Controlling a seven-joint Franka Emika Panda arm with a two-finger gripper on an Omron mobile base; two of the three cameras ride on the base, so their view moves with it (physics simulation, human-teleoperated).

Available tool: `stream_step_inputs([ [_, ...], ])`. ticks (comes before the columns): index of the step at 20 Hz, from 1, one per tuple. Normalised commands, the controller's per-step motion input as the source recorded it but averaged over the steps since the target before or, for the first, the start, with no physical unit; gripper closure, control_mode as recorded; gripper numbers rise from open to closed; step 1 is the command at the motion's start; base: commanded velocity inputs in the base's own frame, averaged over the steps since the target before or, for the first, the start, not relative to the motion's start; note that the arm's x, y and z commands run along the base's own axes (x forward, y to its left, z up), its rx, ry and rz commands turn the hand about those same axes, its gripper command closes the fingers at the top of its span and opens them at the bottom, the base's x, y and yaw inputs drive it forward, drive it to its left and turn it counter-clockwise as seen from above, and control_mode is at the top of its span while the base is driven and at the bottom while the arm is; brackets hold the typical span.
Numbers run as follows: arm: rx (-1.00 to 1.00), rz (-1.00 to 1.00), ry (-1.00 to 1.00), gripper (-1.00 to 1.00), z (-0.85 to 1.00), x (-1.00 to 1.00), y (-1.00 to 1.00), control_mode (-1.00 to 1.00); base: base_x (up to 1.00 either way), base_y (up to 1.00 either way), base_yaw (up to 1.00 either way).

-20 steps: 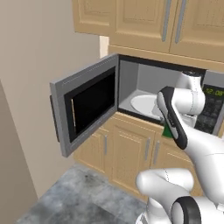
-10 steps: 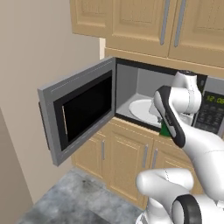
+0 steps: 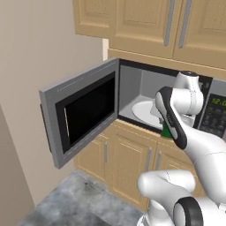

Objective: Place the sponge inside the microwave to prepare for sanitizing.

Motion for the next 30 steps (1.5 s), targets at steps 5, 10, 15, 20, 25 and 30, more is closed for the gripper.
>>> stream_step_inputs([
  [5,0.0,0.0,0.0,1.0,0.0,0.0,0.0,1.0,0.27,0.09,0.01],
  [10,0.0,0.0,0.0,1.0,0.0,0.0,0.0,1.0,0.3,0.07,0.0],
  [15,0.0,0.0,0.0,1.0,0.0,0.03,0.0,-1.0,0.17,0.0,0.0],
  [20,0.0,0.0,-0.13,1.0,-0.03,0.09,0.0,-1.0,0.0,0.0,0.0],
  [25,0.0,0.0,-0.08,1.0,0.0,0.38,-0.01,-1.0,0.0,0.0,0.0],
  [30,-0.08,-0.05,-0.04,1.0,0.02,0.39,0.0,-1.0,0.0,0.0,0.0],
])
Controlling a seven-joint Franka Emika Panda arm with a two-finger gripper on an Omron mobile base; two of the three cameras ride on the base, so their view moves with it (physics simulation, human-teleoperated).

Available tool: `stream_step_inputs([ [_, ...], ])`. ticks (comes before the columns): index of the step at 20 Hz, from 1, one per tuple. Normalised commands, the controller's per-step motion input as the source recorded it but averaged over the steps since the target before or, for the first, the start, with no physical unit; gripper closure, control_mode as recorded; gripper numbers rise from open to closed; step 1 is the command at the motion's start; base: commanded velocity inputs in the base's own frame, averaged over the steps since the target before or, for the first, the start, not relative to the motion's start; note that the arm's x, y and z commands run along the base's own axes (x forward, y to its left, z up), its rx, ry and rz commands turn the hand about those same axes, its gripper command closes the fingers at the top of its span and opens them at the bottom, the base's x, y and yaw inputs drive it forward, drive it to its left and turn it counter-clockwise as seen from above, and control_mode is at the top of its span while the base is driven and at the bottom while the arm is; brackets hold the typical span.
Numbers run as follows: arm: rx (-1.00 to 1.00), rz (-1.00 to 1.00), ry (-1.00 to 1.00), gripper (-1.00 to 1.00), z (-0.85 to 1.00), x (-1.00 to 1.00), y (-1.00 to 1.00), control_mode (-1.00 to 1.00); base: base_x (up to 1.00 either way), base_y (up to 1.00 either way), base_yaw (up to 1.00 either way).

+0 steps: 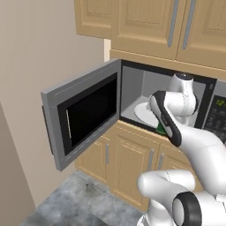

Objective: Place the sponge inside the microwave to prepare for sanitizing.

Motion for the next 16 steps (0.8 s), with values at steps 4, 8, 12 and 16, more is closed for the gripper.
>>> stream_step_inputs([
  [4,-0.1,-0.22,0.0,1.0,0.0,0.26,-0.22,-1.0,0.0,0.0,0.0],
  [8,-0.09,-0.2,0.0,1.0,-0.01,0.18,-0.11,-1.0,0.0,0.0,0.0],
  [12,-0.09,-0.14,-0.06,1.0,-0.18,0.2,-0.02,-1.0,0.0,0.0,0.0],
  [16,-0.18,-0.07,-0.28,1.0,-0.09,0.03,-0.05,-1.0,0.0,0.0,0.0],
])
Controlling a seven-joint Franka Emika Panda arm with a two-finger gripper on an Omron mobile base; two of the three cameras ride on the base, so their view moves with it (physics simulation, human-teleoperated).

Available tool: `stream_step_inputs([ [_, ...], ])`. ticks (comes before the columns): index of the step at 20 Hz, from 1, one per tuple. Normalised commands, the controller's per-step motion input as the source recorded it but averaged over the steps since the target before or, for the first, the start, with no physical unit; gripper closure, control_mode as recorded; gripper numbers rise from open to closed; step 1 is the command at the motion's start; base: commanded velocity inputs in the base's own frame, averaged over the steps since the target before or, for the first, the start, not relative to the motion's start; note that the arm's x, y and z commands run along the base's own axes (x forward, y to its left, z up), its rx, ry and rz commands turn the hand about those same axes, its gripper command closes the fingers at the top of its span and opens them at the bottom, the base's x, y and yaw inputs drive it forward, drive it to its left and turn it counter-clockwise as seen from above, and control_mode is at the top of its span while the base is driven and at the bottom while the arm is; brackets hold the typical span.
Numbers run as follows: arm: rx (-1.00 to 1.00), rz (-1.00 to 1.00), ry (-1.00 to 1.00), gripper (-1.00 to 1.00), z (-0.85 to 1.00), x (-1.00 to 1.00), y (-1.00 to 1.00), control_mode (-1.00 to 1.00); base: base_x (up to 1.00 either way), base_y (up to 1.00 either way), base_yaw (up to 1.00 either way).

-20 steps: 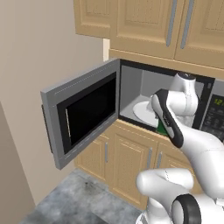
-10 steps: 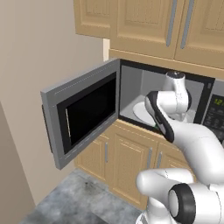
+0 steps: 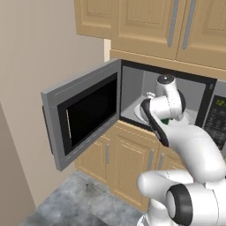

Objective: Place the sponge inside the microwave to prepare for sanitizing.

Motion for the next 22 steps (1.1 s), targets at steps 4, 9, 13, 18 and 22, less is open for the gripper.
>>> stream_step_inputs([
  [4,-0.12,-0.01,-0.2,1.0,0.0,0.05,-0.13,-1.0,0.0,0.0,0.0],
  [9,-0.05,-0.01,-0.1,1.0,0.0,0.18,-0.34,-1.0,0.0,0.0,0.0],
  [13,0.0,-0.02,0.0,1.0,0.03,0.28,-0.38,-1.0,0.0,0.0,0.0],
  [18,0.0,-0.02,-0.02,1.0,0.02,0.22,-0.16,-1.0,0.0,0.0,0.0],
  [22,0.0,-0.04,-0.06,1.0,0.0,0.11,-0.07,-1.0,0.0,0.0,0.0],
])
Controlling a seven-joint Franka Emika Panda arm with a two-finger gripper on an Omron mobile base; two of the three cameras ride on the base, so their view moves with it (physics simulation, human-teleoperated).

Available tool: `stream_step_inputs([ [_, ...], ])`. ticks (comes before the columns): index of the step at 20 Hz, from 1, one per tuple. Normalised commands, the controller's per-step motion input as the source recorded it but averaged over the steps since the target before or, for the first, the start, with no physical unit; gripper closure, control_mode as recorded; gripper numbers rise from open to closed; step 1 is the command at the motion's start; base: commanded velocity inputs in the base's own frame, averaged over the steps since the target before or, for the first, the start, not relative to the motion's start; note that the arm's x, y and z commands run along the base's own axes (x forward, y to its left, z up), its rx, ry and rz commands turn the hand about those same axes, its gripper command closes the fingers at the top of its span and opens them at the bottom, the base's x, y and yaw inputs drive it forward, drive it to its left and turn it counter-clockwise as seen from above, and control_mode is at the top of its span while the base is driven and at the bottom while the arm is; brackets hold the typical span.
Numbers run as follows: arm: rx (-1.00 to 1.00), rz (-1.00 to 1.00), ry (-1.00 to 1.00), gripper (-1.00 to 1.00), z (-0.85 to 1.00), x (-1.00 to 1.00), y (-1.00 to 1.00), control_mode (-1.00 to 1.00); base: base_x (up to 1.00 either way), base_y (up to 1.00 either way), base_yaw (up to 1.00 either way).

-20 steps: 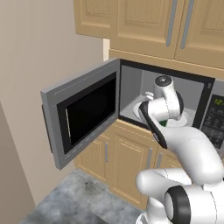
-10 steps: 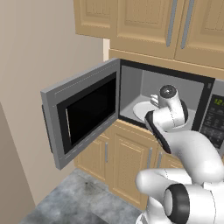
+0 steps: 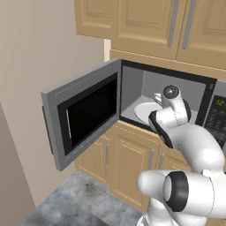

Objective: Place the sponge inside the microwave to prepare for sanitizing.

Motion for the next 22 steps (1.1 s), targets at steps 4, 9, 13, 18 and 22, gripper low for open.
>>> stream_step_inputs([
  [4,-0.04,-0.01,-0.14,1.0,-0.01,0.12,-0.03,-1.0,0.0,0.0,0.0],
  [9,-0.08,0.0,-0.11,1.0,-0.15,0.06,-0.04,-1.0,0.0,0.0,0.0],
  [13,-0.05,0.0,0.01,1.0,-0.23,0.04,-0.15,-1.0,0.0,0.0,0.0],
  [18,0.0,0.0,0.16,1.0,0.0,0.28,-0.19,-1.0,0.0,0.0,0.0],
  [22,0.0,0.0,0.12,1.0,0.0,0.25,-0.03,-1.0,0.0,0.0,0.0],
])
